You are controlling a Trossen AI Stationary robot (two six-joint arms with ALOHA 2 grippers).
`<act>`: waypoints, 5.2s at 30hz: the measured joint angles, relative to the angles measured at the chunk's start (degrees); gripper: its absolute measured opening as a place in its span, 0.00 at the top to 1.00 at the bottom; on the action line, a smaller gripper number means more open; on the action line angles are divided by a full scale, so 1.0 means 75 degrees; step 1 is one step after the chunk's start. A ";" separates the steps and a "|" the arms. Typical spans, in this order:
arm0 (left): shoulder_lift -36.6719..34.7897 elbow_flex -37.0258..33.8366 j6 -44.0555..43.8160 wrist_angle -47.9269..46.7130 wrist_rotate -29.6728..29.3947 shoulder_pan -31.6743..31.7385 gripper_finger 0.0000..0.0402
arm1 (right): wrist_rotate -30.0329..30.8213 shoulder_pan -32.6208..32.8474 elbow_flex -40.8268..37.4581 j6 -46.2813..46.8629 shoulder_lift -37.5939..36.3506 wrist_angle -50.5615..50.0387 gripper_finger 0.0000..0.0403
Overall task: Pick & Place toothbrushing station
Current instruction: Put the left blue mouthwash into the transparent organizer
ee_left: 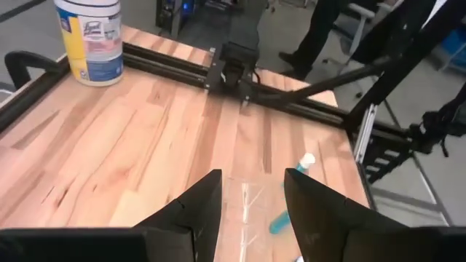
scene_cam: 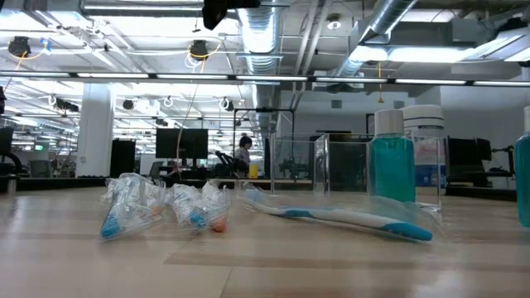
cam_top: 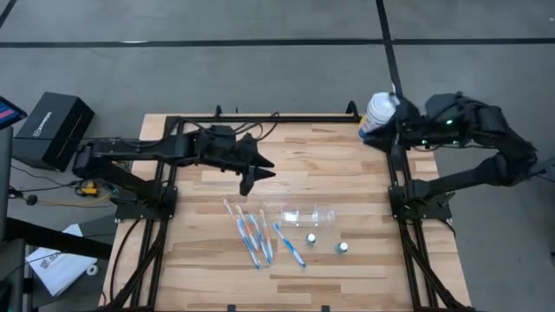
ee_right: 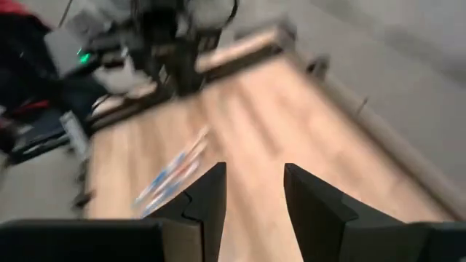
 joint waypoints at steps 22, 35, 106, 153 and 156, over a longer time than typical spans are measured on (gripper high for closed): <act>0.1663 0.0004 0.1288 -0.0152 0.0693 -0.1049 0.64 | 0.0643 0.4610 -0.1868 0.5446 0.1247 -0.0871 0.68; 0.2735 0.1580 0.1452 -0.0651 0.1642 -0.0710 0.64 | 0.1579 0.4324 -0.1871 0.5669 0.1023 -0.0881 0.68; 0.6591 0.4673 0.0113 -0.1684 0.1358 -0.1720 0.60 | 0.5154 0.4584 -0.1617 0.1178 -0.3190 0.0917 0.68; 0.6961 0.4673 0.0329 -0.1726 0.1240 -0.1767 0.60 | 0.4975 0.4582 -0.1617 0.0994 -0.3184 0.0922 0.68; 0.6961 0.4673 0.0329 -0.1716 0.1239 -0.1757 0.60 | 0.4973 0.4581 -0.1617 0.0977 -0.3184 0.0922 0.68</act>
